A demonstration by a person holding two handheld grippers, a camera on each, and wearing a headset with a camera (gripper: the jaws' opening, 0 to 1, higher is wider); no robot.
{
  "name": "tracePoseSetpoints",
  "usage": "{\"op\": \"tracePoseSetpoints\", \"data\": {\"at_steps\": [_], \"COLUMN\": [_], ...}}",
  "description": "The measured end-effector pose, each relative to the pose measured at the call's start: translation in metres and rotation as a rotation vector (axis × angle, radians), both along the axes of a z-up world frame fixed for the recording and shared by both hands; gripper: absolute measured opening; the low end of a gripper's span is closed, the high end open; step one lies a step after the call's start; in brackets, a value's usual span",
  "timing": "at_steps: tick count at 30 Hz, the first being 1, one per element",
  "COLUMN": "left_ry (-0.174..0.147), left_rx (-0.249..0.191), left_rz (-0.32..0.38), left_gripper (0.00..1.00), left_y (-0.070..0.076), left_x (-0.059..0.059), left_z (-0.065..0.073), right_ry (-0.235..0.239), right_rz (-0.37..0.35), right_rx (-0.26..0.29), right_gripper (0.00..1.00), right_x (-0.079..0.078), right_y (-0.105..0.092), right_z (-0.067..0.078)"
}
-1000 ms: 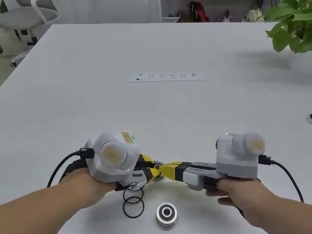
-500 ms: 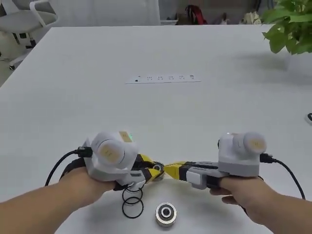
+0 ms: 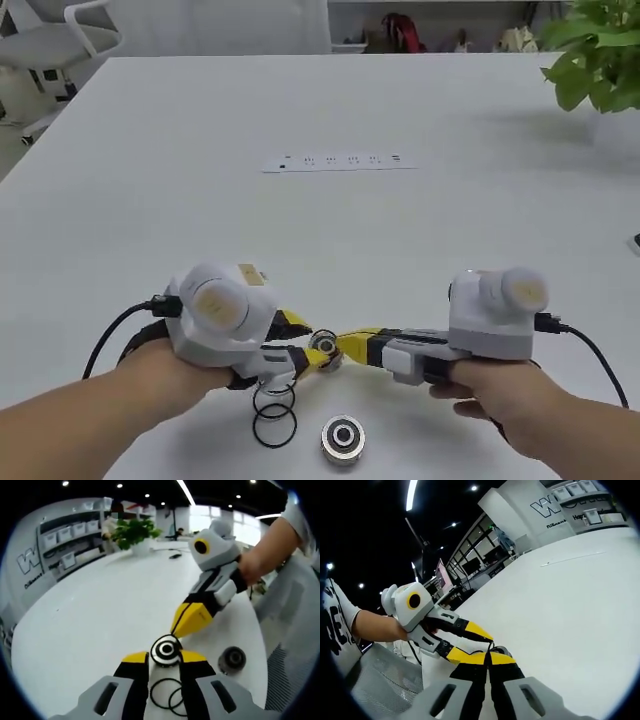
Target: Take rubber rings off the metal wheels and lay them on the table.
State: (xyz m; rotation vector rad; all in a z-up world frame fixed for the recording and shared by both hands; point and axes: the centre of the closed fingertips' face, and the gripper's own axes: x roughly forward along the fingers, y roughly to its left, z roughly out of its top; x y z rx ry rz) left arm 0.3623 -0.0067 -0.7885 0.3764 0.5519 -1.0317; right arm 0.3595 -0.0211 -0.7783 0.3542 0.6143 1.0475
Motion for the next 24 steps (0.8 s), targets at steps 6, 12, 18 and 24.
{"op": "tracePoseSetpoints", "data": {"at_steps": [6, 12, 18, 24], "left_ry": [-0.015, -0.027, -0.029, -0.04], "left_rx": [-0.032, -0.044, -0.064, -0.081], "left_rz": [-0.001, 0.003, 0.018, 0.042], "left_gripper": [0.31, 0.37, 0.46, 0.5], "left_y": [0.002, 0.011, 0.023, 0.035], "left_x": [-0.002, -0.004, -0.008, -0.011], "left_z": [0.013, 0.022, 0.031, 0.042], "right_ry": [0.005, 0.0, 0.0, -0.004], "right_rz": [-0.003, 0.002, -0.006, -0.004], "right_rx": [0.008, 0.008, 0.025, 0.037], "right_gripper": [0.0, 0.0, 0.0, 0.0], "right_x": [0.001, 0.001, 0.002, 0.002], "right_y": [0.001, 0.002, 0.002, 0.004], "right_z": [0.002, 0.004, 0.011, 0.018]}}
